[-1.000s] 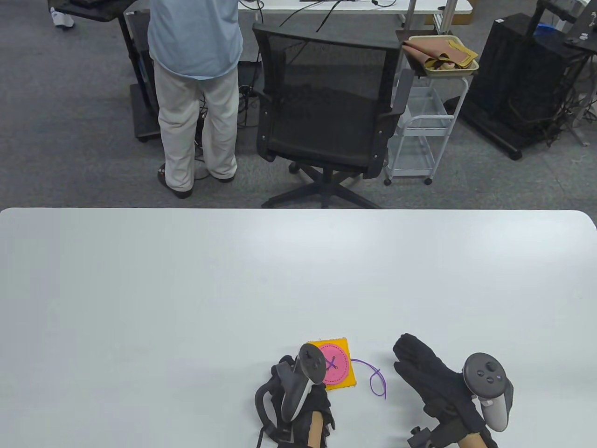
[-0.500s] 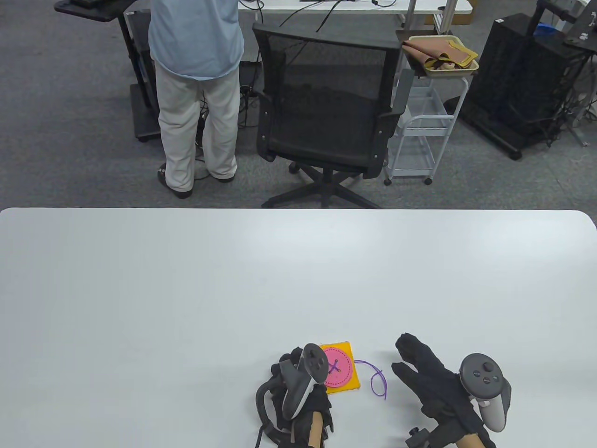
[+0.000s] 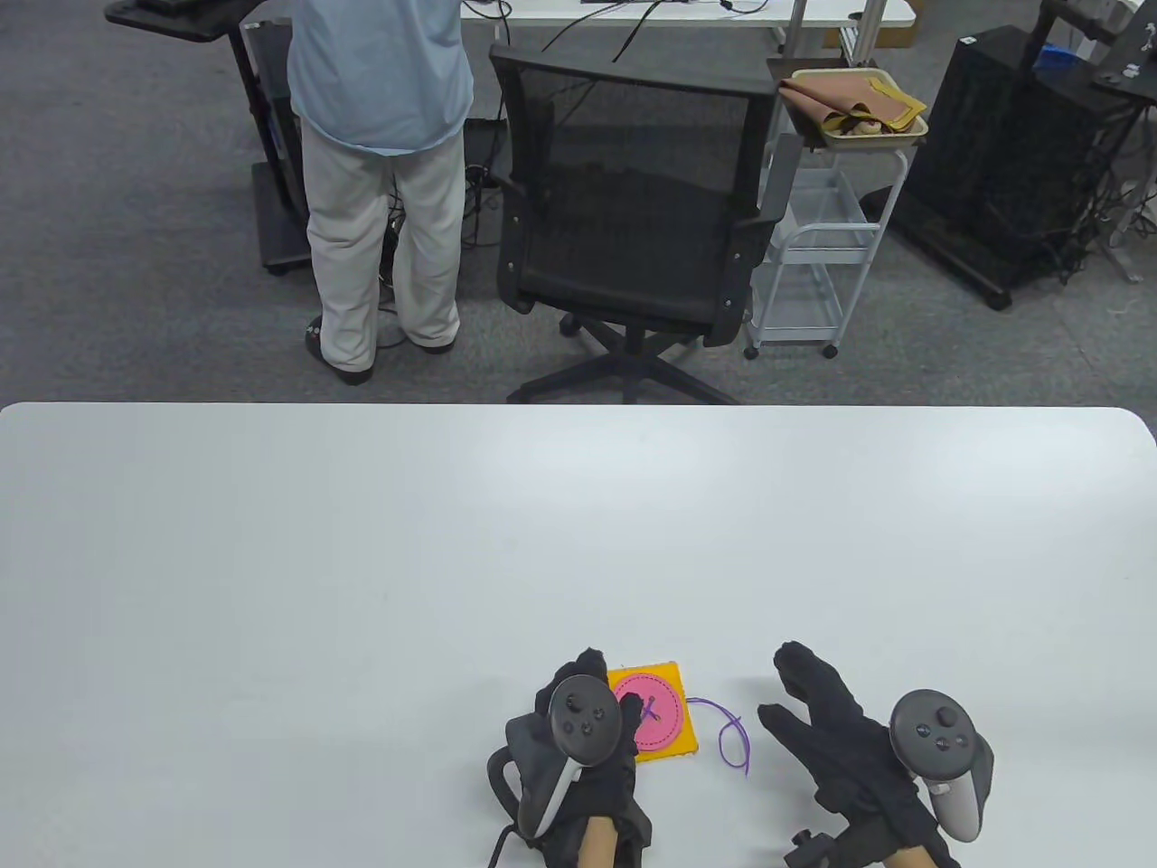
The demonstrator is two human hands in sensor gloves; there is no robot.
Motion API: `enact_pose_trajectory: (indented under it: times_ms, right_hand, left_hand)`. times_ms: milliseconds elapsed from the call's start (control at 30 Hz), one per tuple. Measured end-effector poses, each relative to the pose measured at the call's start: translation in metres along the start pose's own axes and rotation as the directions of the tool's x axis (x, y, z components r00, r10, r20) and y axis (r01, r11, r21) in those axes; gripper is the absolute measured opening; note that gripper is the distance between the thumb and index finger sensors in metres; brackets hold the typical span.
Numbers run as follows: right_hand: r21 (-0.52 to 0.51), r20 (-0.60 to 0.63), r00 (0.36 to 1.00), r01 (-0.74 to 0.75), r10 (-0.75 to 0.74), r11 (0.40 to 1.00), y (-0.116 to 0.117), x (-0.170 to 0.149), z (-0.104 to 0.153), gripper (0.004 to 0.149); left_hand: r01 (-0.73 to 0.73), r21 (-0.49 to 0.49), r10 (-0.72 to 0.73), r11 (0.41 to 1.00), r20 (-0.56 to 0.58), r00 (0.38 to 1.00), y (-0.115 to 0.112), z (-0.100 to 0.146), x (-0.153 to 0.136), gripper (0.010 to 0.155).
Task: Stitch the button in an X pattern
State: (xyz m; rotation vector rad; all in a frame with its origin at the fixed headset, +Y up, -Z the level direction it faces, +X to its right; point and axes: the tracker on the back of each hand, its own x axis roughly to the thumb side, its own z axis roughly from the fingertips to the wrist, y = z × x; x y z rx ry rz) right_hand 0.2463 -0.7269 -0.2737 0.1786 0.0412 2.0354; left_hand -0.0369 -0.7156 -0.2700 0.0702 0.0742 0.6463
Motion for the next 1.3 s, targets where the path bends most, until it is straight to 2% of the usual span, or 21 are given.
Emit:
enact_pose_trajectory:
  times_ms: [100,167,233,467,667,1300]
  right_hand:
    - [-0.001,0.005,1.000,-0.001,0.001,1.000,-0.001,0.000,0.000,0.079]
    - [-0.003,0.005,1.000,0.008,-0.008,1.000,-0.001,0.000,0.000,0.080]
    - [-0.005,0.009,1.000,0.016,-0.016,1.000,-0.001,0.000,0.001,0.082]
    - [0.001,0.047,0.997,0.069,-0.069,0.998,-0.001,0.001,0.001,0.086]
    - [0.009,0.070,0.995,0.076,-0.076,0.997,0.000,0.001,0.001,0.086]
    - [0.011,0.065,0.995,0.071,-0.072,0.997,0.001,0.000,0.001,0.085]
  left_hand:
    - [-0.188,0.001,0.187,0.982,0.117,0.975,0.007,0.005,0.007,0.067]
    - [-0.326,-0.014,0.322,0.945,0.198,0.926,0.009,0.008,0.012,0.069]
    - [-0.383,-0.059,0.385,0.922,0.239,0.891,0.010,0.010,0.016,0.073]
    - [-0.317,-0.079,0.324,0.945,0.364,0.873,0.003,0.008,0.019,0.081]
    - [-0.293,-0.145,0.327,0.945,0.376,0.867,-0.004,0.002,0.014,0.084]
    - [-0.290,-0.146,0.324,0.946,0.370,0.871,-0.007,0.001,0.013,0.080]
